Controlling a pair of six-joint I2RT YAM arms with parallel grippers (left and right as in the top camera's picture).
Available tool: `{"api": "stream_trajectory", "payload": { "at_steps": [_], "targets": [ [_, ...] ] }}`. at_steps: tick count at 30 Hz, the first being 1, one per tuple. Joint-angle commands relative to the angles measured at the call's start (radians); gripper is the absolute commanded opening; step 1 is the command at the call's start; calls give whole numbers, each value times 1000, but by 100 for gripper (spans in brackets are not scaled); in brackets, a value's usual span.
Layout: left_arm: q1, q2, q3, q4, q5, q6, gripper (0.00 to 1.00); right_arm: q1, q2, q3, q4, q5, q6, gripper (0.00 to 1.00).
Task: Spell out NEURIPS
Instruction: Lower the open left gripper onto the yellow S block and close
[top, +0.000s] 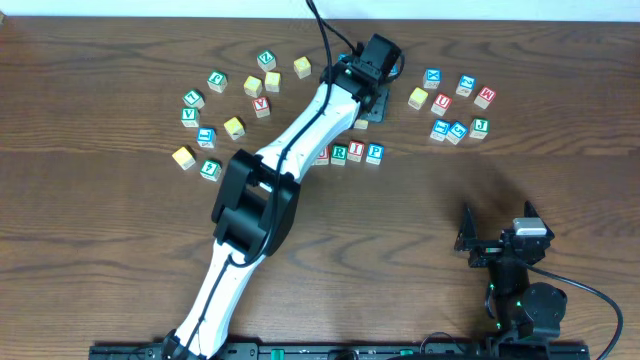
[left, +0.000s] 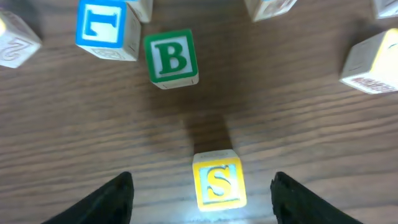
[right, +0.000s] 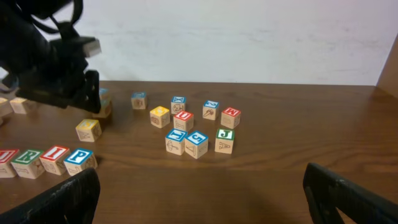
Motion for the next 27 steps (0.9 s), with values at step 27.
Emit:
{"api": "stream_trajectory", "payload": {
  "at_steps": [27],
  "targets": [
    [3,114,-7,82,-8,-2,48,-6,-6,-1,-3,-5,8,99]
  ]
}}
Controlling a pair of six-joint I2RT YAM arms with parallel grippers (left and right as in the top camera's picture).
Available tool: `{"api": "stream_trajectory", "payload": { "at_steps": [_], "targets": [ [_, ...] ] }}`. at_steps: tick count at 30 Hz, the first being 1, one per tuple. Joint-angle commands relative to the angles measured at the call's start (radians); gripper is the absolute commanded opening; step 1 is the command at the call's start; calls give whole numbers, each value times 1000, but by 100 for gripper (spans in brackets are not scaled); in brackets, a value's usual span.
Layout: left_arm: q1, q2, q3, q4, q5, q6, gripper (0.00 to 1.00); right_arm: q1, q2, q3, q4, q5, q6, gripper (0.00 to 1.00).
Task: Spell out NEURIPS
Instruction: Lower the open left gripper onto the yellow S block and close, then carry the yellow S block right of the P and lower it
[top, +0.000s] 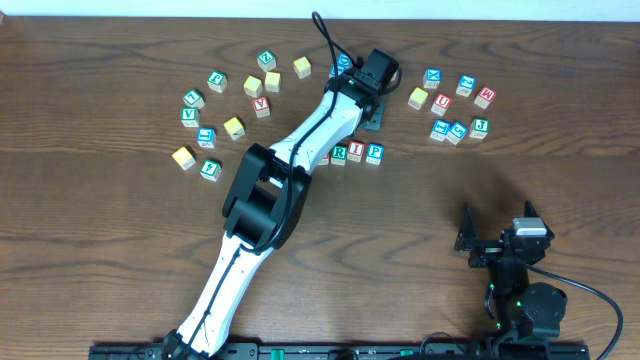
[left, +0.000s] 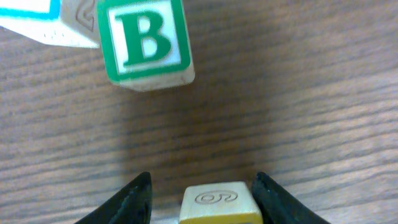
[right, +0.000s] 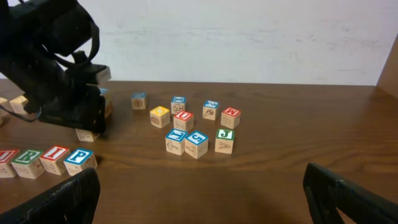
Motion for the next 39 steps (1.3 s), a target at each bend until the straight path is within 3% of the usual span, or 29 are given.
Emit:
{"api": "stream_trajectory", "payload": {
  "at_steps": [1,17,39],
  "targets": [
    [2,14,-6,4,-5,-2,47,-6,-6,-1,-3,-5,8,99],
    [-18,-45,-6,-27,6,-1,34,-6,-6,-1,-3,-5,8,99],
    [-56,-148,0,-76,57,-27,31,-6,-6,-1,-3,-5,8,99]
  ]
}}
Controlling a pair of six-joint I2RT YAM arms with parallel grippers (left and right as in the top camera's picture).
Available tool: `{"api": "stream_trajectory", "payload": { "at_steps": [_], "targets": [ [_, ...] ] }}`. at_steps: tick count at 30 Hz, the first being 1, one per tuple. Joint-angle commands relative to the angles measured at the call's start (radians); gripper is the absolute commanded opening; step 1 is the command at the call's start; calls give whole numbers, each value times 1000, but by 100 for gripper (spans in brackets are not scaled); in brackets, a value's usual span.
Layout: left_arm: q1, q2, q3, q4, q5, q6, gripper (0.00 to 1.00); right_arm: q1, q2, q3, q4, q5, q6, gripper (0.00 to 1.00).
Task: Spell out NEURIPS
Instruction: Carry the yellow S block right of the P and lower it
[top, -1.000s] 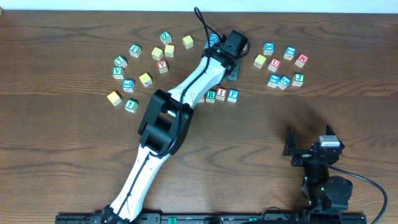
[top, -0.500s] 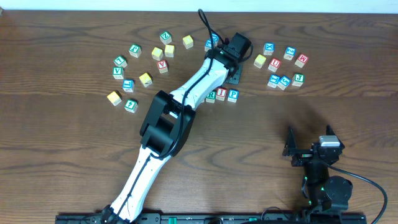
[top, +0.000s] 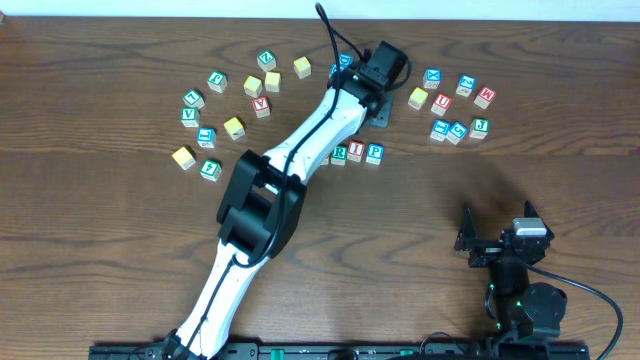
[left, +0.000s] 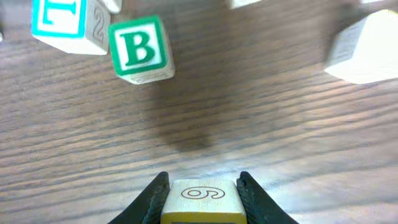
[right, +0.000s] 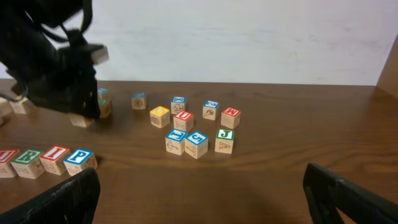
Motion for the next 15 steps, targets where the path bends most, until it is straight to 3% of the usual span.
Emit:
{"api": "stream_trajectory", "payload": {
  "at_steps": [1,15],
  "targets": [
    [-34,-58,0,-15,62,-21,31,-6,-6,-1,-3,-5,8,99],
    [-138,-48,-6,-146,87,-122,31,-6,-6,-1,-3,-5,8,99]
  ]
}}
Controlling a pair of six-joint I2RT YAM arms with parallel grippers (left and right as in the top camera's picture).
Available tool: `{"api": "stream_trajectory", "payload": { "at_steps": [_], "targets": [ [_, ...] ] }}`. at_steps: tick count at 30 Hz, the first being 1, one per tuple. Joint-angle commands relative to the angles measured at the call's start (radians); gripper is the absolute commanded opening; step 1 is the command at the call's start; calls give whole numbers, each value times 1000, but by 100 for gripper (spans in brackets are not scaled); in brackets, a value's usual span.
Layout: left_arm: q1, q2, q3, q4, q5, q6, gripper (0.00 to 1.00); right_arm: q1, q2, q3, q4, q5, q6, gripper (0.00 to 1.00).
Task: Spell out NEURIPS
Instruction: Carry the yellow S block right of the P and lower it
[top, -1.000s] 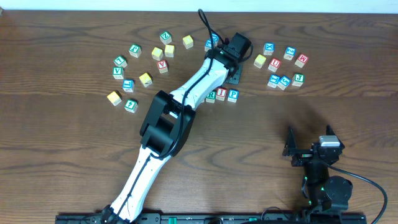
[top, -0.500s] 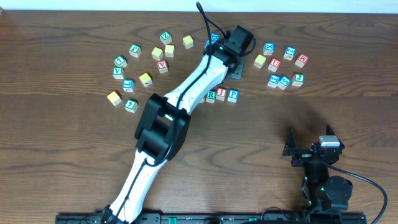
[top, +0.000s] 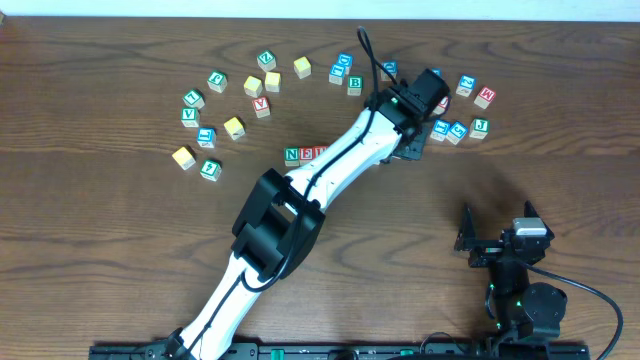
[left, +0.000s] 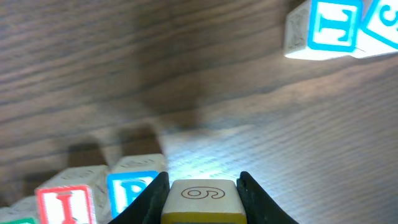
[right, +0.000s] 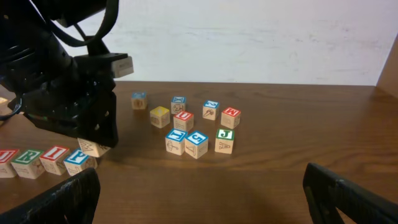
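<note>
My left gripper (top: 408, 138) is shut on the yellow S block (left: 202, 194), whose top face shows a 6, holding it a little above the table. Just left of it lies the blue P block (left: 134, 186), then the red I block (left: 62, 202). The row's start, N (top: 292, 154) and E (top: 308, 153), shows overhead; my arm hides the rest there. In the right wrist view the row ends at P (right: 78, 158), with the held block (right: 93, 148) just right of it. My right gripper (right: 205, 199) rests open and empty at the front right.
A cluster of letter blocks (top: 460, 110) lies just right of the left gripper; a blue-lettered block (left: 329, 28) is the nearest. More loose blocks (top: 235, 95) are scattered at the back left, and a green B block (top: 354, 84) sits at the back middle.
The left gripper, still shut on the S block, has moved from the back near the green B block to the right end of the row, beside the P block.
My left gripper was open above the S block lying by the green B. Then its fingers were down on either side of the block. Then it was shut on the block and lifted, and now holds it beside P. The right arm stayed still.
</note>
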Motion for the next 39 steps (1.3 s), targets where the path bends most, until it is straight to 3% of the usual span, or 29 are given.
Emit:
{"api": "stream_trajectory", "payload": {
  "at_steps": [1,29,39],
  "targets": [
    [8,-9,-6,-6,4,-48,31,-6,-6,-1,-3,-5,8,99],
    [11,111,-11,62,6,-88,31,-6,-6,-1,-3,-5,8,99],
    [16,113,-11,62,-69,-84,31,-6,-6,-1,-3,-5,8,99]
  ]
}}
